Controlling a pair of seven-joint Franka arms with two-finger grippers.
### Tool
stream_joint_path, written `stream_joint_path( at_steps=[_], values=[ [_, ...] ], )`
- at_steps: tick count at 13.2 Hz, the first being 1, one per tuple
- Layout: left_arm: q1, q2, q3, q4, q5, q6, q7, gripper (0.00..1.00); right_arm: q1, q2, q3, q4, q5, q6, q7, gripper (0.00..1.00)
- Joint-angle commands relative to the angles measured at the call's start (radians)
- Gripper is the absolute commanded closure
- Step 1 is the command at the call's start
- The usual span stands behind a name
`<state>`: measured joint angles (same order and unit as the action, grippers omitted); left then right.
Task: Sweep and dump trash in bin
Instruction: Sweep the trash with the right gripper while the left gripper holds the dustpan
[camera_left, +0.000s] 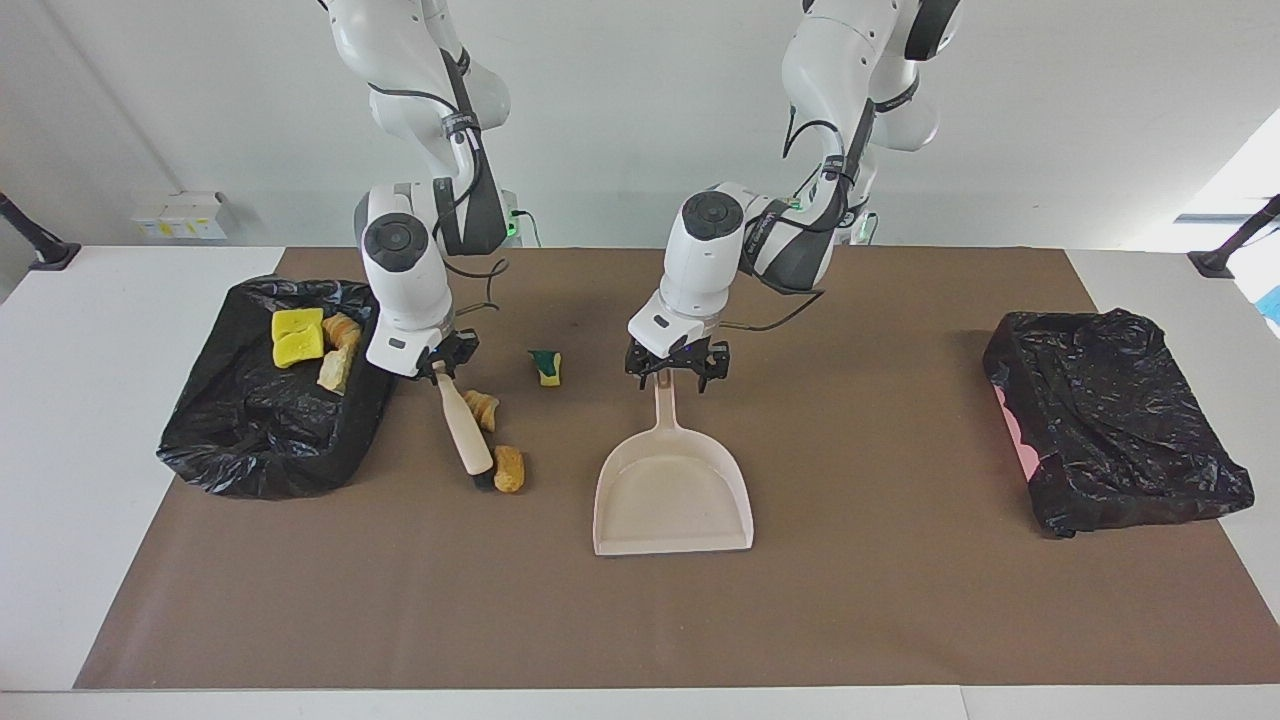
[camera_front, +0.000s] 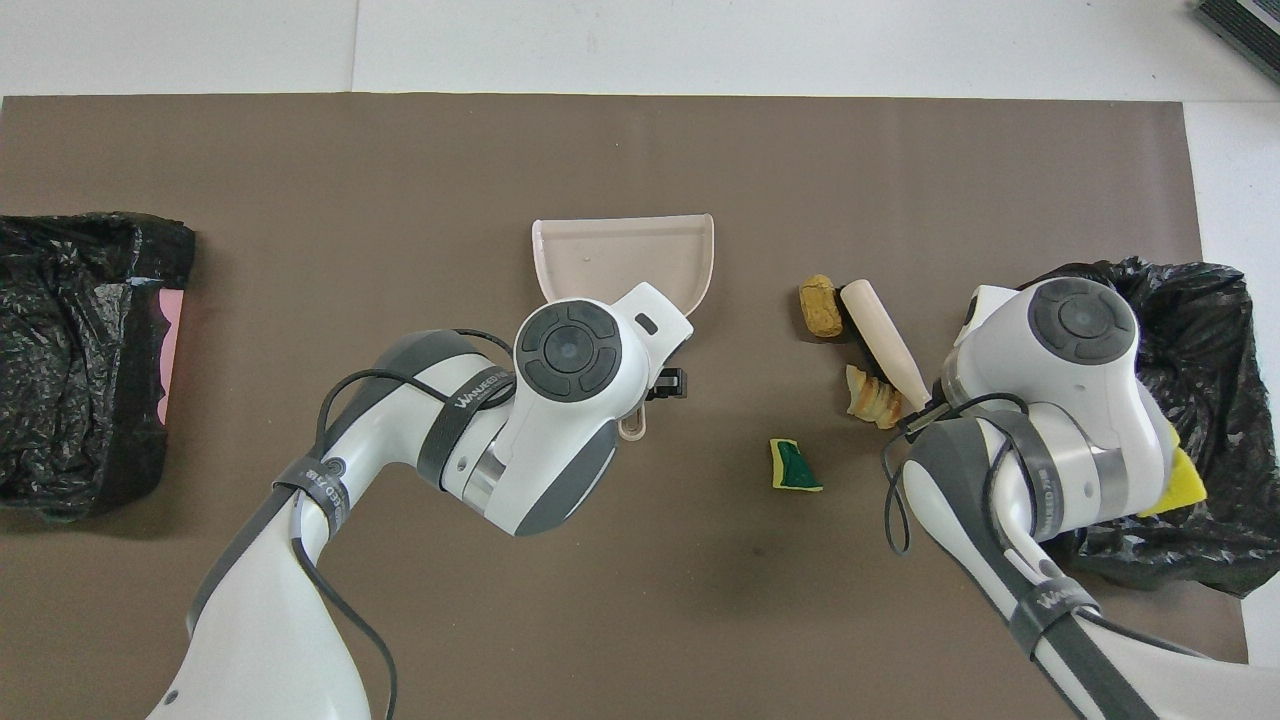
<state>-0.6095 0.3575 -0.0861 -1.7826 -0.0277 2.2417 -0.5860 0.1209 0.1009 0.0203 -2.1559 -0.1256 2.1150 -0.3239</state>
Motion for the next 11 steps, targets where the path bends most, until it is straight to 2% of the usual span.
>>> stream_joint_path(
  at_steps=[1, 3, 4, 6, 7, 8, 11],
  values=[
    [-0.022, -0.003, 0.012, -0.029, 0.017, 0.047, 0.002, 0.1, 0.029, 0.0, 0.009, 0.005, -0.017, 0.016, -0.137, 1.0],
    [-0.026, 0.011, 0.012, -0.029, 0.017, 0.055, 0.0, 0.1, 0.046, 0.0, 0.009, 0.007, -0.017, 0.017, -0.242, 1.0],
    [-0.024, 0.012, 0.012, -0.026, 0.018, 0.055, 0.002, 0.18, 0.052, 0.002, 0.01, 0.01, -0.017, 0.02, -0.295, 1.0],
    [-0.022, 0.012, 0.014, -0.023, 0.018, 0.049, 0.002, 0.61, 0.052, 0.003, 0.01, 0.016, -0.015, 0.022, -0.416, 1.0],
    [-0.016, 0.012, 0.014, -0.02, 0.018, 0.047, 0.002, 0.86, 0.054, 0.008, 0.01, 0.025, -0.015, 0.022, -0.47, 1.0],
    [-0.013, 0.011, 0.014, -0.015, 0.02, 0.044, 0.003, 1.0, 0.059, 0.011, 0.01, 0.034, -0.015, 0.022, -0.524, 1.0],
    [-0.003, -0.005, 0.026, -0.012, 0.032, 0.023, 0.015, 1.0, 0.06, 0.026, 0.01, 0.088, -0.015, 0.008, -0.63, 1.0]
  ],
)
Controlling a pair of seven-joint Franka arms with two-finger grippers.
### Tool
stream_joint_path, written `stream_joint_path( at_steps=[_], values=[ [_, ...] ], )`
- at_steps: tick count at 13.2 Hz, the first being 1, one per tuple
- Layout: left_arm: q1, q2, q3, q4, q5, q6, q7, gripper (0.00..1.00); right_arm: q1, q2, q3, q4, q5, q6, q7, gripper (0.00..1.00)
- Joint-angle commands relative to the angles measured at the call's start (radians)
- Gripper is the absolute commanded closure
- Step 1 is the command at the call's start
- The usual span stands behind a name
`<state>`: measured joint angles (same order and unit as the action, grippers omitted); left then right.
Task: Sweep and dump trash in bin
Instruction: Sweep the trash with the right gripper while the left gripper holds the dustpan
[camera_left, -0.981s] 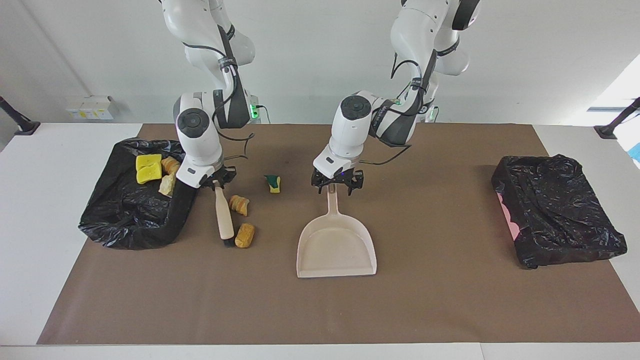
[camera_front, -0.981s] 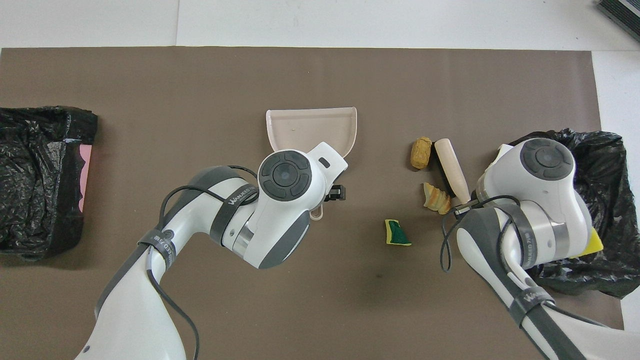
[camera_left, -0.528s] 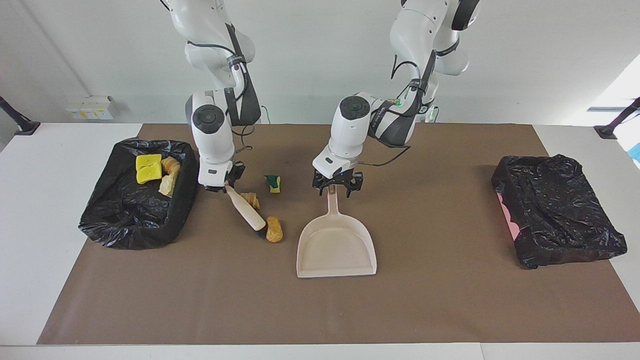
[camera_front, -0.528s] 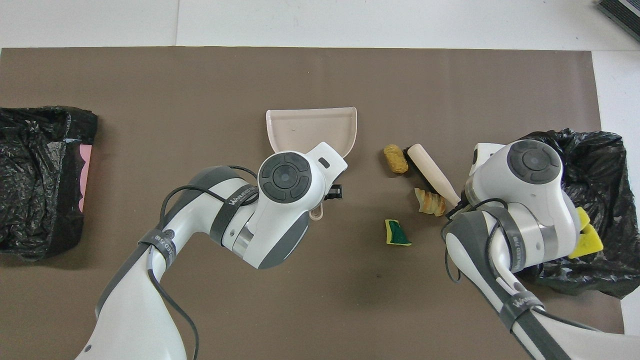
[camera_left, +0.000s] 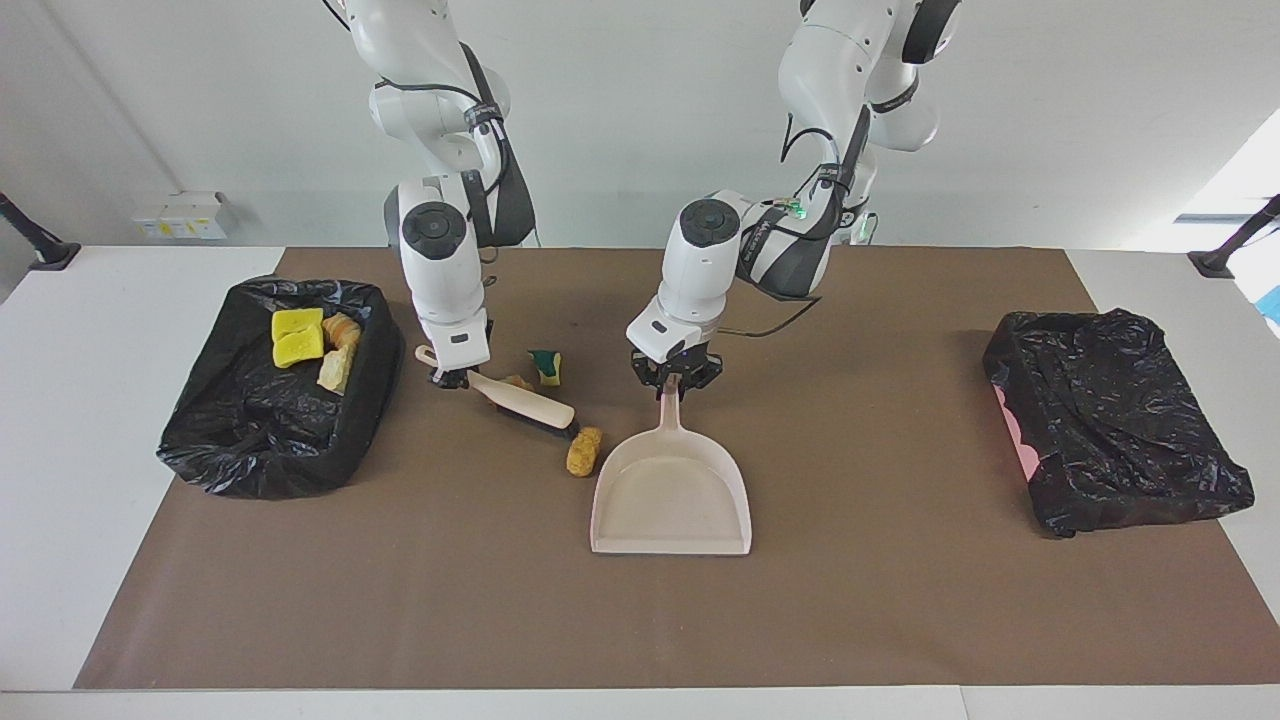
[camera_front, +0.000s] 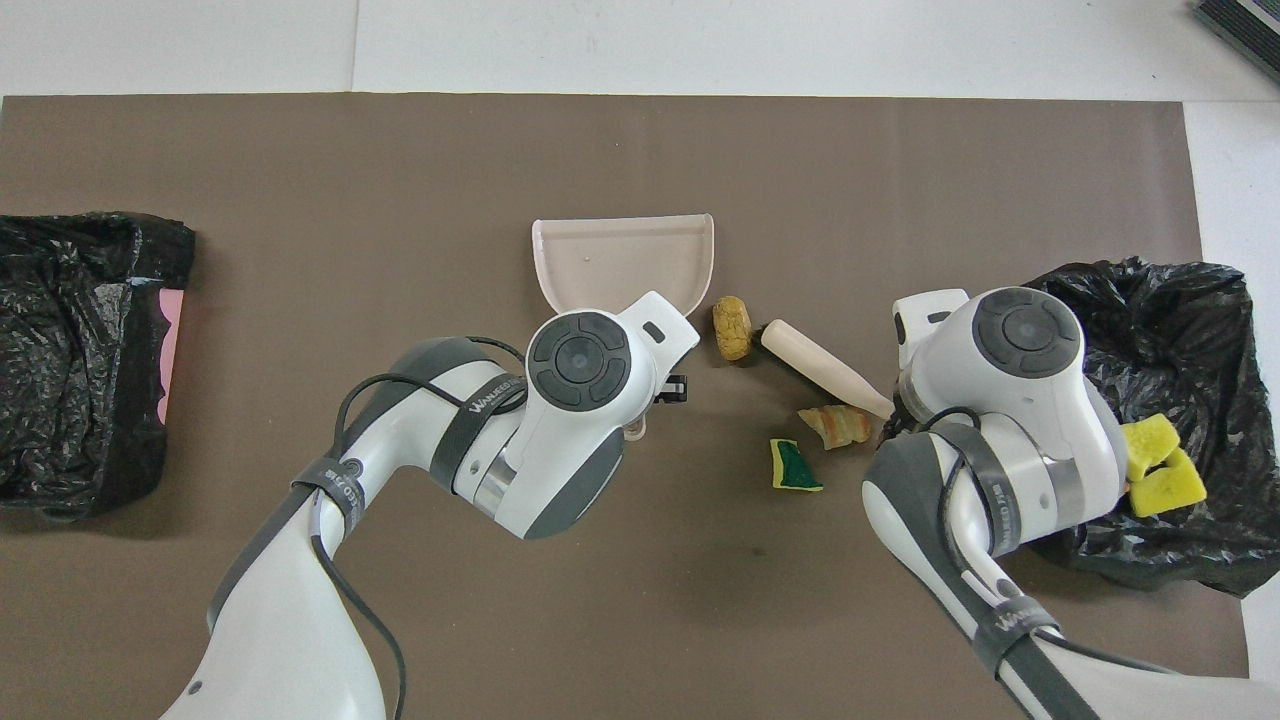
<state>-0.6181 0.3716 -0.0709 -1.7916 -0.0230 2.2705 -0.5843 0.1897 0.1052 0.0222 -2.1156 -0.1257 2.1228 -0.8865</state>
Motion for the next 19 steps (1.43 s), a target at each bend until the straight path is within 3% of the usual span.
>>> stream_joint_path(
  at_steps=[1, 4, 8, 11, 13, 16, 19],
  values=[
    [0.008, -0.026, 0.014, -0.002, 0.073, -0.008, 0.052, 1.0, -0.009, 0.018, 0.008, 0.06, -0.015, -0.01, -0.069, 1.0],
    [0.063, -0.121, 0.029, -0.006, 0.115, -0.127, 0.314, 1.0, -0.015, 0.007, 0.005, 0.097, -0.011, -0.09, -0.017, 1.0],
    [0.191, -0.271, 0.028, -0.017, 0.115, -0.29, 0.675, 1.0, -0.033, 0.005, -0.002, 0.091, -0.011, -0.116, 0.241, 1.0],
    [0.291, -0.333, 0.028, -0.017, 0.114, -0.403, 1.026, 1.0, -0.047, -0.019, -0.002, 0.051, -0.011, -0.13, 0.412, 1.0],
    [0.333, -0.338, 0.028, -0.029, 0.114, -0.427, 1.209, 1.0, -0.102, -0.045, -0.004, 0.005, -0.011, -0.144, 0.498, 1.0],
    [0.386, -0.402, 0.028, -0.144, 0.104, -0.399, 1.482, 1.0, -0.119, -0.094, -0.004, -0.062, -0.002, -0.184, 0.697, 1.0],
    [0.376, -0.441, 0.026, -0.235, 0.103, -0.362, 1.509, 1.0, -0.111, -0.165, -0.002, -0.159, 0.003, -0.213, 0.894, 1.0]
  ],
)
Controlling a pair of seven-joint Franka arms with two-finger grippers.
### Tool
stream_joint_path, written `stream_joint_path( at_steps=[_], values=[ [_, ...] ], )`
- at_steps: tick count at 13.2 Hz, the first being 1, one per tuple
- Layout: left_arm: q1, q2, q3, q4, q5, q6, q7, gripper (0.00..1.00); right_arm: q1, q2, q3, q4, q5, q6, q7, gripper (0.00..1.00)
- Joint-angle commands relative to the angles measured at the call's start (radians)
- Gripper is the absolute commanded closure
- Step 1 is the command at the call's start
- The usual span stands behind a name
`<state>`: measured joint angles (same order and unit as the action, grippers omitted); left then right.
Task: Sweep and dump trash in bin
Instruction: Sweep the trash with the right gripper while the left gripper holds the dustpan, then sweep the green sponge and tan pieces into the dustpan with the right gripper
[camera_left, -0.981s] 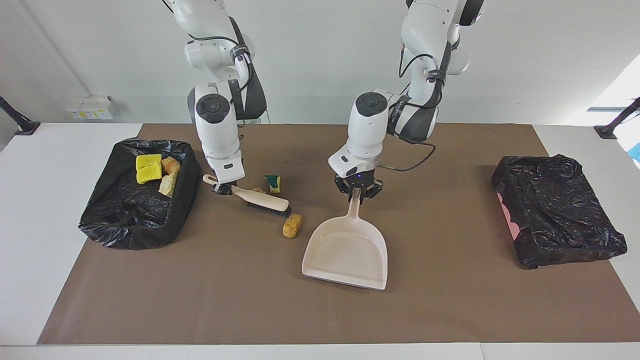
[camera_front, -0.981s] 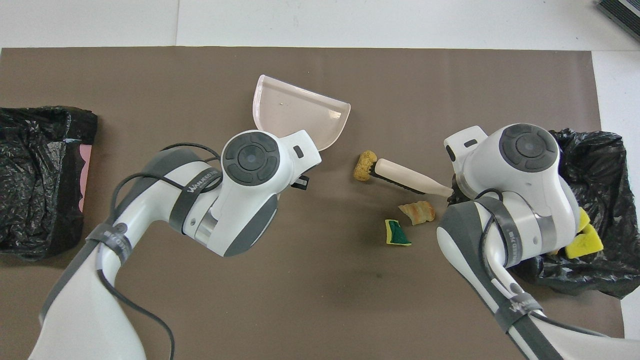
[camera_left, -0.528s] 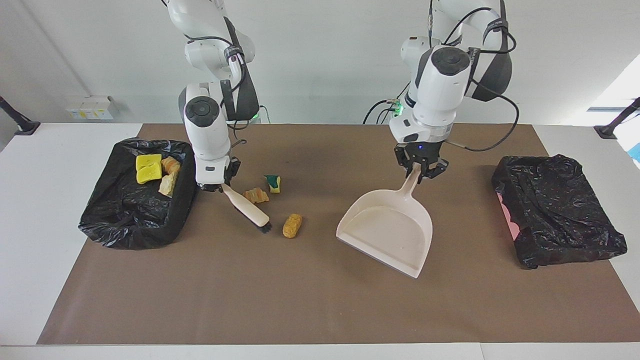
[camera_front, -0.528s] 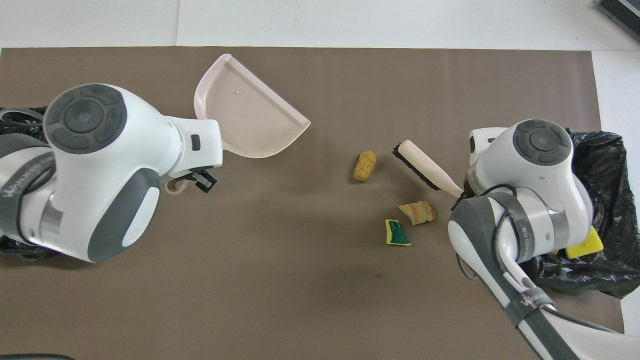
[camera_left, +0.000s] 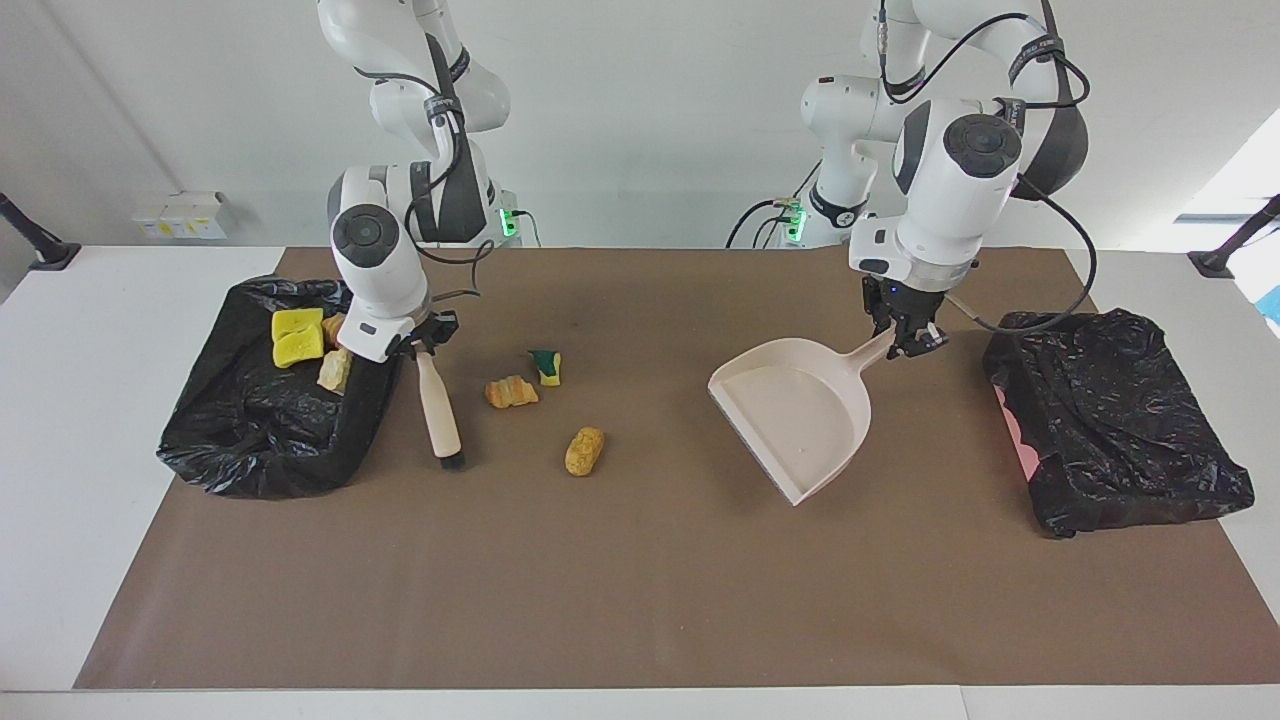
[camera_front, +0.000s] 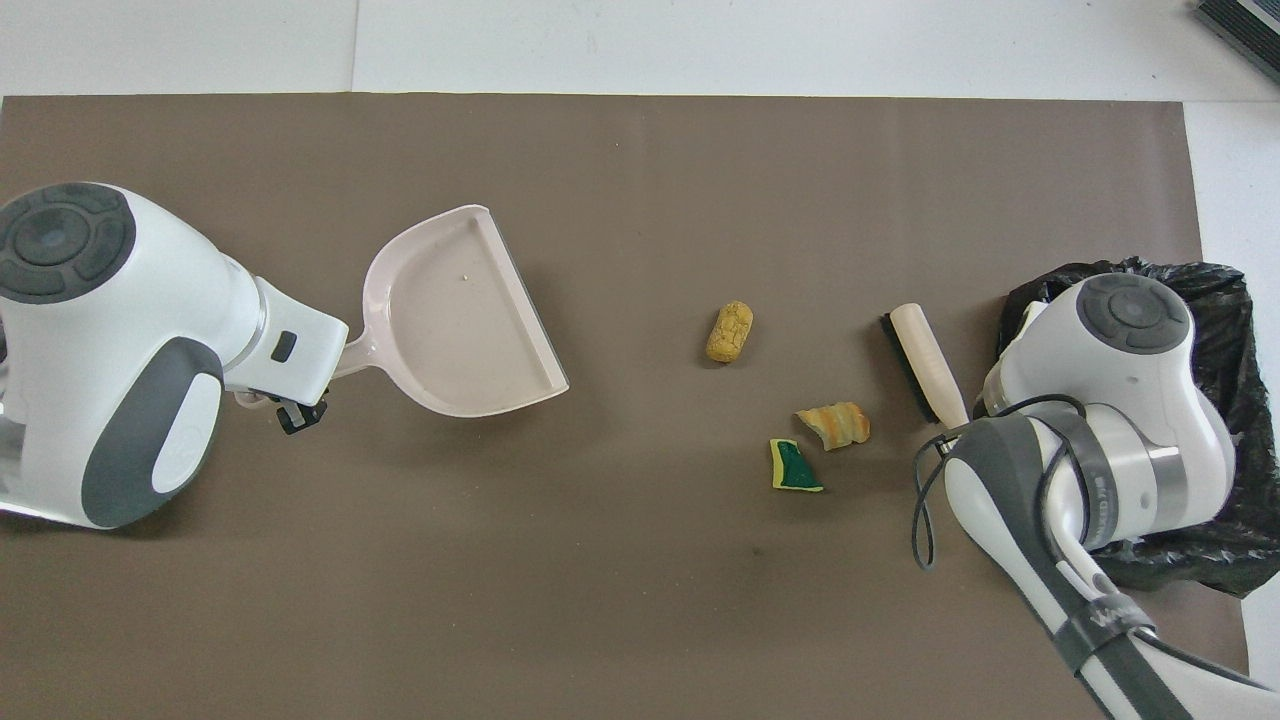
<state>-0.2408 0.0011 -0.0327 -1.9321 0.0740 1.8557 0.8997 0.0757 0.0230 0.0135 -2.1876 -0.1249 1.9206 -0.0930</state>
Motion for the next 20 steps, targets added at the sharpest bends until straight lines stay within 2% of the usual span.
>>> stream_joint_path(
  at_steps=[1, 4, 7, 9, 11, 13, 17, 20],
  values=[
    [-0.014, -0.058, -0.015, -0.113, 0.006, 0.075, 0.028, 1.0, 0.009, -0.107, 0.008, -0.122, 0.002, -0.011, 0.145, 1.0],
    [-0.095, 0.005, -0.015, -0.172, 0.004, 0.253, 0.013, 1.0, 0.076, -0.167, 0.008, -0.204, 0.037, -0.003, 0.298, 1.0],
    [-0.1, -0.003, -0.015, -0.195, -0.006, 0.257, 0.015, 1.0, 0.131, -0.21, 0.008, -0.256, 0.097, 0.0, 0.438, 1.0],
    [-0.1, 0.0, -0.013, -0.214, -0.075, 0.26, 0.015, 1.0, 0.179, -0.215, 0.008, -0.265, 0.152, 0.001, 0.54, 1.0],
    [-0.089, 0.0, -0.013, -0.22, -0.077, 0.26, 0.024, 1.0, 0.251, -0.155, 0.008, -0.255, 0.154, 0.078, 0.675, 1.0],
    [-0.097, 0.002, -0.013, -0.252, -0.079, 0.264, 0.024, 1.0, 0.272, -0.091, 0.014, -0.216, 0.19, 0.113, 0.729, 1.0],
    [-0.092, 0.004, -0.013, -0.255, -0.079, 0.275, 0.022, 1.0, 0.389, 0.038, 0.016, -0.065, 0.244, 0.117, 0.855, 1.0],
    [-0.089, 0.004, -0.013, -0.255, -0.079, 0.275, 0.019, 1.0, 0.434, 0.144, 0.016, 0.075, 0.326, 0.117, 0.869, 1.0]
  ],
)
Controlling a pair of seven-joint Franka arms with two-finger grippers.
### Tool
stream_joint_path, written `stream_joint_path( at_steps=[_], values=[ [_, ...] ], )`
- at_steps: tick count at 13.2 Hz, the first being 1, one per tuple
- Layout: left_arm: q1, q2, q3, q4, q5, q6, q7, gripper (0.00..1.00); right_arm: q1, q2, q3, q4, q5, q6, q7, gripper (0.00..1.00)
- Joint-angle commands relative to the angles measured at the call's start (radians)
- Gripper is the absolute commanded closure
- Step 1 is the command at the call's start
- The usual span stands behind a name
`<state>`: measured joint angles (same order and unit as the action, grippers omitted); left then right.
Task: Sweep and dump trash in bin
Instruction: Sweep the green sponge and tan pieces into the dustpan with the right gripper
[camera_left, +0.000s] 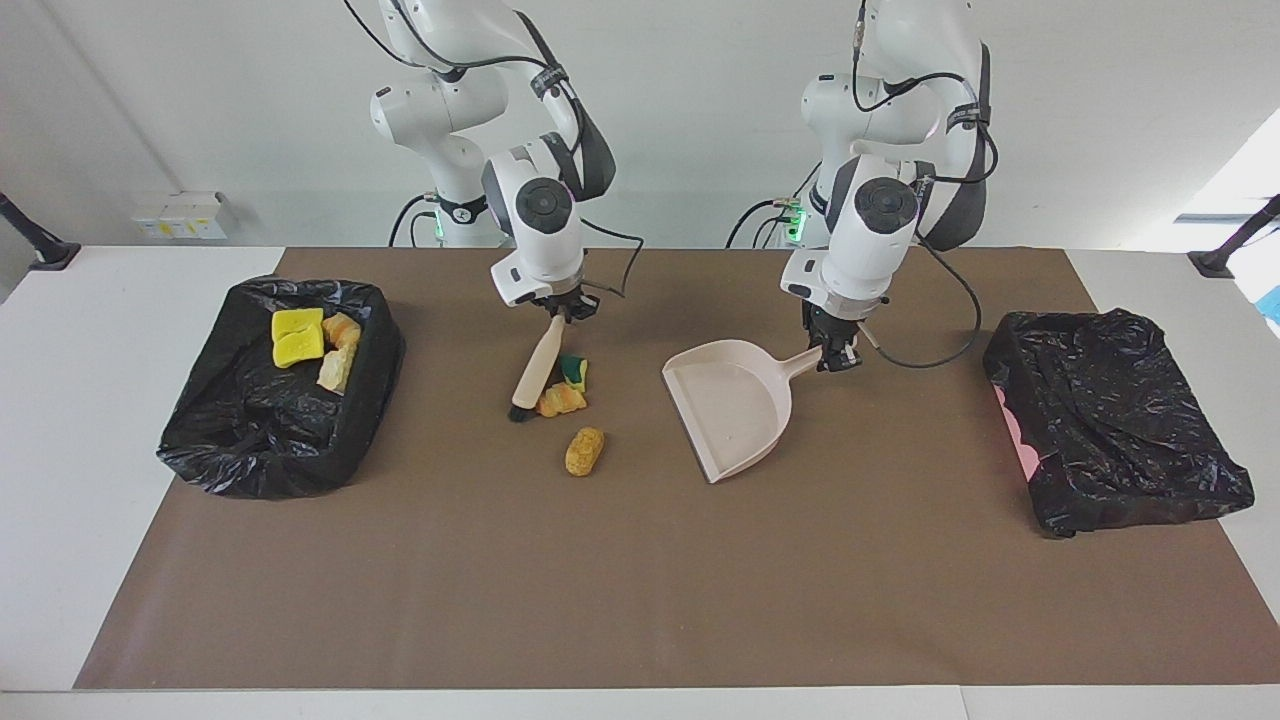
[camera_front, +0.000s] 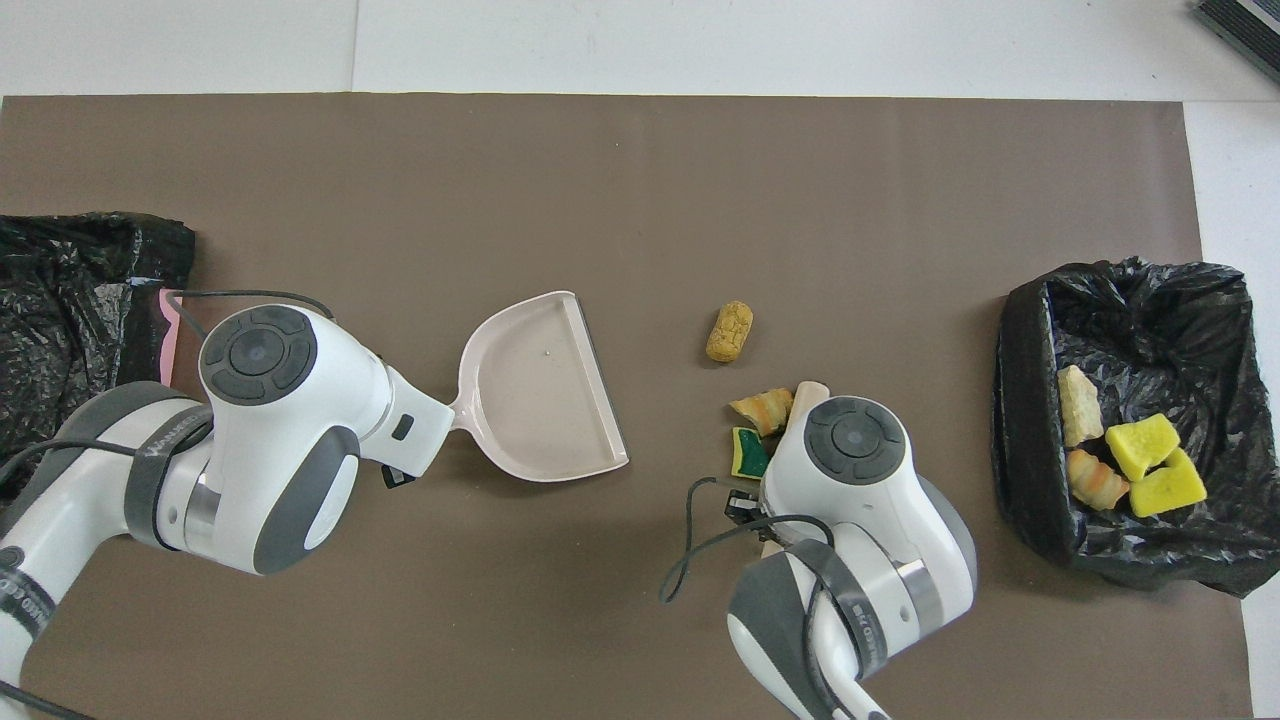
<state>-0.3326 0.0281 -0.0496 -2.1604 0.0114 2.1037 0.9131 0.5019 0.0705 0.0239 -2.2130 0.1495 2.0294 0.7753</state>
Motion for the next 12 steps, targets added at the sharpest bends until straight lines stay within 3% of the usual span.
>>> stream_joint_path(
  at_steps=[1, 4, 8, 12],
  values=[
    [0.003, -0.025, 0.004, -0.027, -0.016, 0.027, 0.006, 1.0, 0.036, 0.135, 0.005, 0.149, 0.077, 0.006, 0.004, 1.0],
    [0.003, -0.028, 0.004, -0.038, -0.016, 0.032, 0.006, 1.0, 0.09, 0.19, 0.007, 0.223, 0.114, 0.014, -0.017, 1.0],
    [0.003, -0.037, 0.004, -0.067, -0.019, 0.067, 0.006, 1.0, 0.106, 0.193, 0.031, 0.269, 0.298, 0.012, -0.279, 1.0],
    [0.003, -0.039, 0.004, -0.069, -0.021, 0.071, 0.004, 1.0, 0.107, 0.198, 0.028, 0.323, 0.289, -0.024, -0.286, 1.0]
  ],
)
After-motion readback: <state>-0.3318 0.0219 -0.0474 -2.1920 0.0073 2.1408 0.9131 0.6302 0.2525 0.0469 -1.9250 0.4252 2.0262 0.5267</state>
